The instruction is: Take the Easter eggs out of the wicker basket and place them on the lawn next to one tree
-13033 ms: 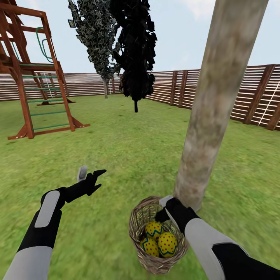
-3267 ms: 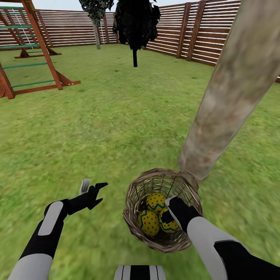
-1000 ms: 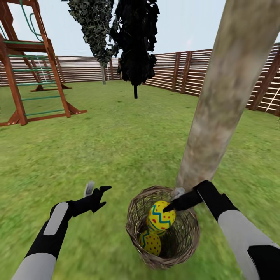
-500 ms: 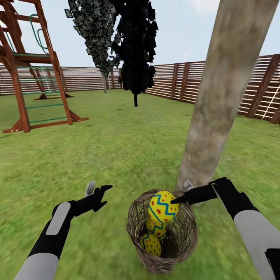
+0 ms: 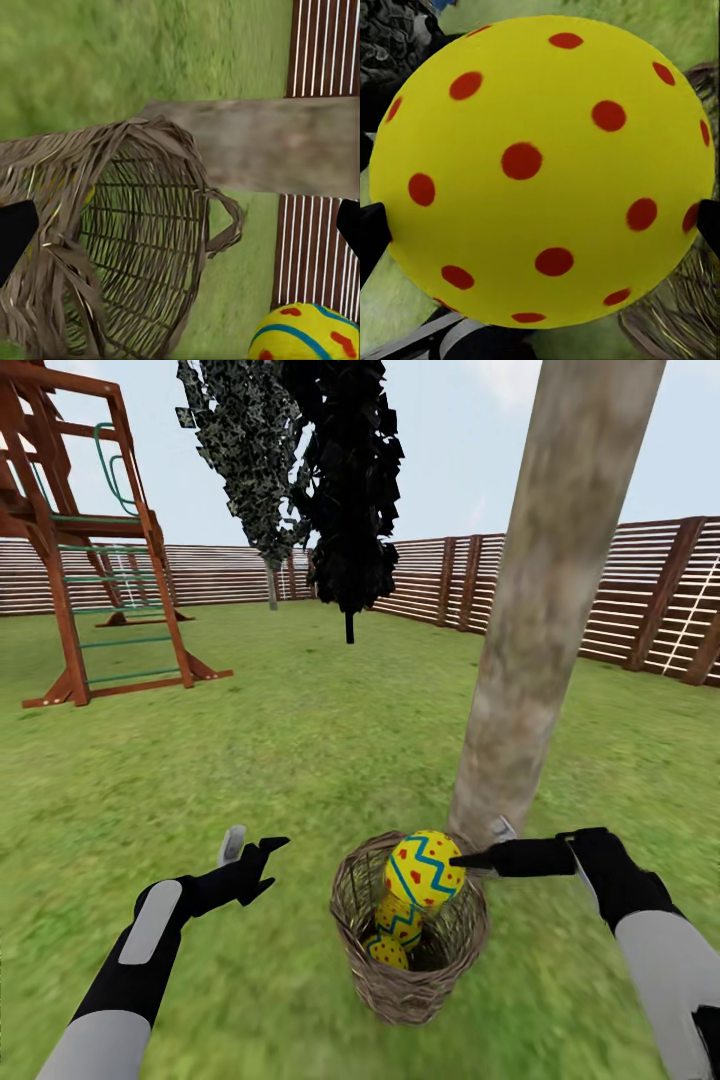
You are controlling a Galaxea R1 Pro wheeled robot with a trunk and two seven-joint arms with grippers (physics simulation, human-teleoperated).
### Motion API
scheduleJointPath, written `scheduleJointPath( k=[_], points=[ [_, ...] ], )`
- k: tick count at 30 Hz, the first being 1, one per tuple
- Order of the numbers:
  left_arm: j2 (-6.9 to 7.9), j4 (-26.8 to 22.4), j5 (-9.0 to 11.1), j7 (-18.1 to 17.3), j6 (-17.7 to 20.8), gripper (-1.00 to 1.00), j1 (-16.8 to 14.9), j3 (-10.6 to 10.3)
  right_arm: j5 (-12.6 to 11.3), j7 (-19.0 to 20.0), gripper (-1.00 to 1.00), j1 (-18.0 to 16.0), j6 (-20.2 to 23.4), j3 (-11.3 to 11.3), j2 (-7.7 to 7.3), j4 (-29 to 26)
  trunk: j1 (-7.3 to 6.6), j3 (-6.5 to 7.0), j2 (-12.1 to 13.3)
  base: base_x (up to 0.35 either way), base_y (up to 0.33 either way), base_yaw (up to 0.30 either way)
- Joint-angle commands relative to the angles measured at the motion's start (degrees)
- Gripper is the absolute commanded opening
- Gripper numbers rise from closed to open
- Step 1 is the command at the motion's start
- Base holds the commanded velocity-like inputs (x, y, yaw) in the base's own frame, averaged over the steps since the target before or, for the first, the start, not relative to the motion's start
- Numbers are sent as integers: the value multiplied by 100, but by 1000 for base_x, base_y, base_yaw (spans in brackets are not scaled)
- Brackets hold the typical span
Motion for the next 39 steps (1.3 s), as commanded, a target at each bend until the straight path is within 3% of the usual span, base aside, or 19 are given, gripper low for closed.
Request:
scheduleJointPath(
  k=[1, 2, 5, 7, 10, 12, 14, 15, 18, 20, 24, 27, 30, 32, 34, 35, 36, 39],
  points=[
    [-1, -7, 60, 52, 26, 100, -3, 7, 52, 48, -100, 21, 38, -62, -36, -5, -24, 13, 39, -10, 0, 0],
    [-1, -8, 64, 49, 27, 100, -4, 5, 43, 48, -100, 72, -92, -185, -112, -5, -46, 31, 79, -3, 0, 0],
    [-1, -8, 66, 48, 28, 100, -4, -1, 43, 48, -100, 118, -419, -866, -156, 10, -112, 84, 200, 0, 0, 0],
    [-1, -8, 66, 48, 28, 100, -4, -1, 40, 48, -100, 203, -511, -1048, -171, 10, -156, 120, 280, 0, 0, 0],
    [-1, -8, 73, 9, 20, 100, -4, 3, 43, 48, -100, 411, -936, -1740, -206, 25, -156, 120, 280, 0, 0, 0],
    [-1, -14, 81, -21, 26, 100, -4, -1, 48, 48, -100, 489, -1055, -1901, -240, 66, -156, 120, 280, 0, 0, 0],
    [-7, -36, 90, -36, 27, 100, -2, -1, 53, 41, -100, 599, -1174, -1982, -365, 135, -156, 120, 280, 0, 0, 0],
    [-22, -38, 111, -41, 28, 100, -3, -32, 54, -7, -100, 683, -1502, -2124, -527, 524, -156, 120, 280, 0, 0, 0],
    [-27, -14, 131, -48, 21, 100, -4, -251, 89, -404, -100, 726, -2461, -2732, -610, 1098, -156, 120, 280, 0, 0, 0],
    [-27, -17, 135, -49, 19, 100, -4, -352, 98, -716, -100, 913, -2796, -2835, -626, 1200, -156, 120, 280, 0, 0, 0],
    [-64, -33, 136, -49, 19, 100, -4, -387, 117, -1699, -100, 1193, -3695, -2859, -623, 1241, -156, 120, 280, 0, 0, 0],
    [-71, -15, 136, -49, 19, 100, -4, -388, 134, -1850, -100, 1330, -4045, -2861, -630, 1192, -156, 120, 280, 0, 0, 0],
    [-71, -9, 136, -49, 19, 100, -4, -388, 96, -2029, -100, 1394, -4299, -2882, -755, 1175, -156, 120, 280, 0, 0, 0],
    [-71, -8, 136, -49, 19, 100, -3, -388, 85, -2143, -100, 1403, -4337, -3130, -781, 1159, -156, 120, 280, 0, 0, 0],
    [-72, -8, 136, -49, 19, 100, -4, -388, 90, -2207, -100, 1405, -4346, -3572, -786, 1141, -156, 120, 280, 0, 0, 0],
    [-72, -8, 136, -49, 19, 100, -4, -388, 86, -2298, -100, 1405, -4351, -3645, -781, 1144, -156, 120, 280, -16, 0, 0],
    [-72, -8, 132, -49, 19, 100, -4, -388, 84, -2485, -100, 1405, -4358, -3684, -771, 1151, -156, 120, 280, -57, -28, 0],
    [-72, -8, 124, -49, 19, 100, -4, -388, 90, -3881, -100, 1405, -4684, -3715, -729, 1229, -156, 120, 280, -187, -79, 0]
  ],
)
